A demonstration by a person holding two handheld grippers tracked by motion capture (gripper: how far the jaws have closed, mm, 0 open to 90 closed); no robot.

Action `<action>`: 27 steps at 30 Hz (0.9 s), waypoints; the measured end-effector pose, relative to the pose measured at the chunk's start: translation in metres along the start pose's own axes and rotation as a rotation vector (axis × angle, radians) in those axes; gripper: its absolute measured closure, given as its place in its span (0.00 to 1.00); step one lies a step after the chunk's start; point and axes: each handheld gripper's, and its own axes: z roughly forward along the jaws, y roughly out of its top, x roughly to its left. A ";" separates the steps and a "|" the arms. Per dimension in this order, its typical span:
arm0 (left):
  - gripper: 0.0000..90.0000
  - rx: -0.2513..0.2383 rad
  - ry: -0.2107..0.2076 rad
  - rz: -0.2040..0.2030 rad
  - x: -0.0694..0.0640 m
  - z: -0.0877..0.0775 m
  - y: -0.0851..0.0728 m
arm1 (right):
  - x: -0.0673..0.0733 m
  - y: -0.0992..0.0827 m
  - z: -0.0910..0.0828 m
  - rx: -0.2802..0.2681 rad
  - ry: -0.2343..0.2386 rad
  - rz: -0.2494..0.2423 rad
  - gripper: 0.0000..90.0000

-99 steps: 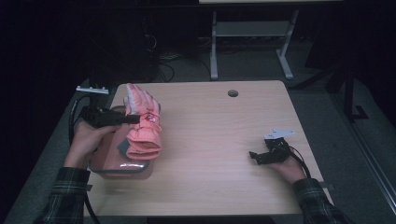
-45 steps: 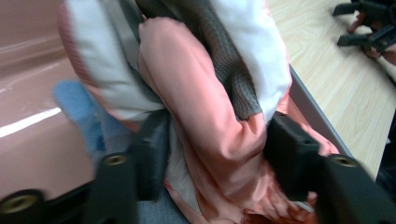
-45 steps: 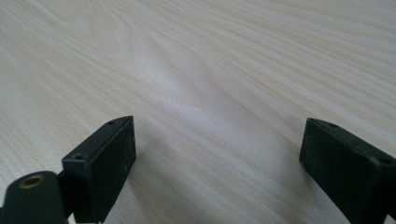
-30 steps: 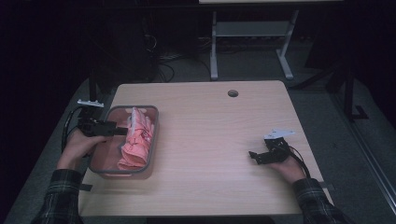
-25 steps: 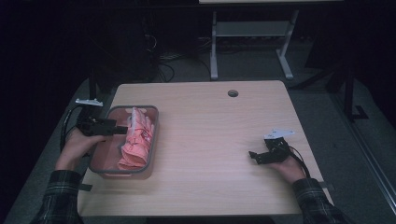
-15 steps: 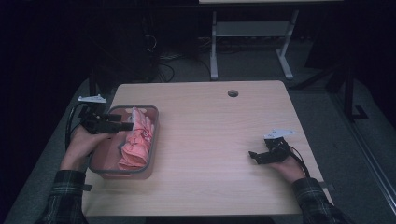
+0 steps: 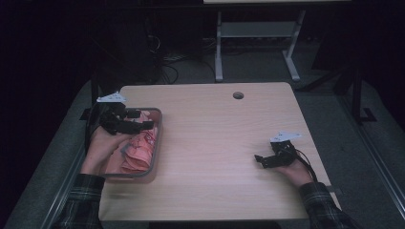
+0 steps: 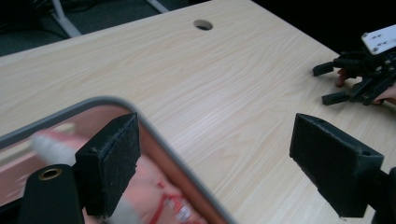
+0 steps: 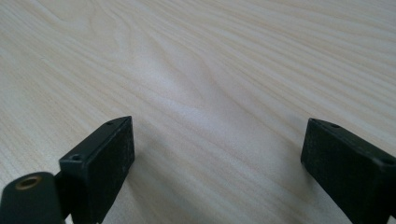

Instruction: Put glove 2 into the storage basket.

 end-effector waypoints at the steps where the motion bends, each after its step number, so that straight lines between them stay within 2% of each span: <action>1: 0.18 -0.003 -0.004 0.004 -0.004 0.002 0.001 | 0.000 0.000 0.000 0.000 0.000 0.000 0.10; 15: 0.18 -0.041 -0.045 0.073 -0.055 0.036 0.005 | 0.000 0.000 0.000 0.000 -0.001 0.000 0.10; 22: 0.18 -0.021 -0.068 0.099 -0.076 0.059 0.002 | 0.000 0.000 0.000 0.000 -0.001 0.000 0.10; 27: 0.18 -0.008 -0.083 0.104 -0.085 0.072 -0.002 | 0.000 0.000 0.000 0.000 -0.001 0.000 0.10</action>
